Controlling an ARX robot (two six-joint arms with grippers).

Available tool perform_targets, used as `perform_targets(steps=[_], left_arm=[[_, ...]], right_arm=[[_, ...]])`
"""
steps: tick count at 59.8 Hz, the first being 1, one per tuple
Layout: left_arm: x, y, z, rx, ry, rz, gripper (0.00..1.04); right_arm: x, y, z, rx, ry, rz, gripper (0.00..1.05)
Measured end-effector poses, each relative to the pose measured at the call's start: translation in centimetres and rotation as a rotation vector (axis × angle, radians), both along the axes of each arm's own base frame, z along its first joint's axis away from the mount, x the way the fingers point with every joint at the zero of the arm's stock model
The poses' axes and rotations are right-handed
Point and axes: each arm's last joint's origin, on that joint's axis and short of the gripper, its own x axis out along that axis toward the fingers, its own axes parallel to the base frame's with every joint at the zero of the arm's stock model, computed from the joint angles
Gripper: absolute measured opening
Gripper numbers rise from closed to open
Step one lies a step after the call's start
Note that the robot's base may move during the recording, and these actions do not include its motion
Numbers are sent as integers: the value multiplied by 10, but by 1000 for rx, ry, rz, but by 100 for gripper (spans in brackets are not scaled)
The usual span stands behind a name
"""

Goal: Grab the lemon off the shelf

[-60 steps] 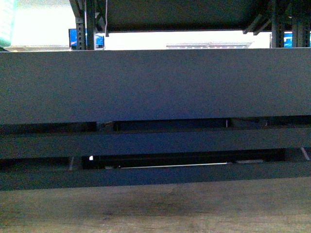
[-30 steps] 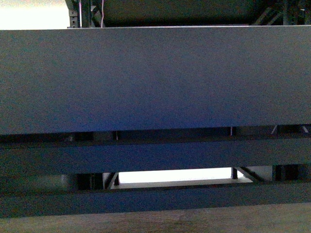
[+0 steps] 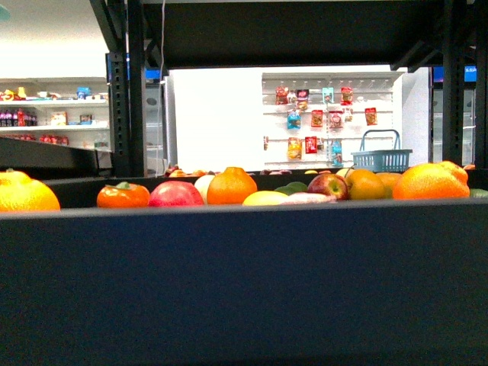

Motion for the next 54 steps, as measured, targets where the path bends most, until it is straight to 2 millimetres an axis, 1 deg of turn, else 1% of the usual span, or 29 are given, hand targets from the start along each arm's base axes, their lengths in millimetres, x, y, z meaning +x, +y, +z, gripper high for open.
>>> perform_targets(steps=[54], left_arm=[[0,0,0,0,0,0,97]], right_arm=[[0,0,0,0,0,0,97]])
